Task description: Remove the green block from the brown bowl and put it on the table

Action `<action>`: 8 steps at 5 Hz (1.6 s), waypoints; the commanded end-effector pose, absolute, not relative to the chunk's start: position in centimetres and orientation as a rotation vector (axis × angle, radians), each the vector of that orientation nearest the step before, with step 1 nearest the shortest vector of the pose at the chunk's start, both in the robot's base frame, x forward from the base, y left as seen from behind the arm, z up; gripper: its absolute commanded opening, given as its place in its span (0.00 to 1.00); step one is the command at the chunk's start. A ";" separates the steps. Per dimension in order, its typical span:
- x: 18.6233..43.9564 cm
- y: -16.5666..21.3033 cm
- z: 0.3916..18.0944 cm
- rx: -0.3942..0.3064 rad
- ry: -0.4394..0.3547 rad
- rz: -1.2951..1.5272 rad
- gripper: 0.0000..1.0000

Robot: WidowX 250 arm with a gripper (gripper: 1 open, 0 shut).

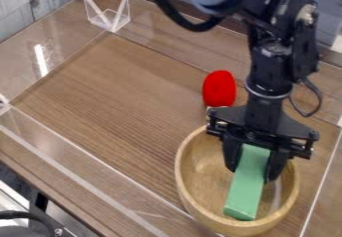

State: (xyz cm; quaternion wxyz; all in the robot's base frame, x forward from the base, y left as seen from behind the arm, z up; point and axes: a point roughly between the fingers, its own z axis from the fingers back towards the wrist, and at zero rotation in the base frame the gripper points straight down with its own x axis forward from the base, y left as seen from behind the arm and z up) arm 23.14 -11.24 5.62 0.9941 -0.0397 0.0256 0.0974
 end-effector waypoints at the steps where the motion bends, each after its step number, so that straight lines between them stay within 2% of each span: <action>1: 23.9 -11.9 6.8 -0.091 0.017 0.121 0.00; 3: 23.9 -11.0 7.5 -0.087 0.007 0.068 0.00; 5: 23.1 -11.3 11.6 -0.102 -0.024 0.082 0.00; 6: 22.5 -9.6 13.6 -0.114 -0.037 0.057 0.00; 7: 22.1 -7.2 14.5 -0.116 -0.051 0.053 0.00; 8: 21.6 -6.9 14.2 -0.131 -0.060 0.043 0.00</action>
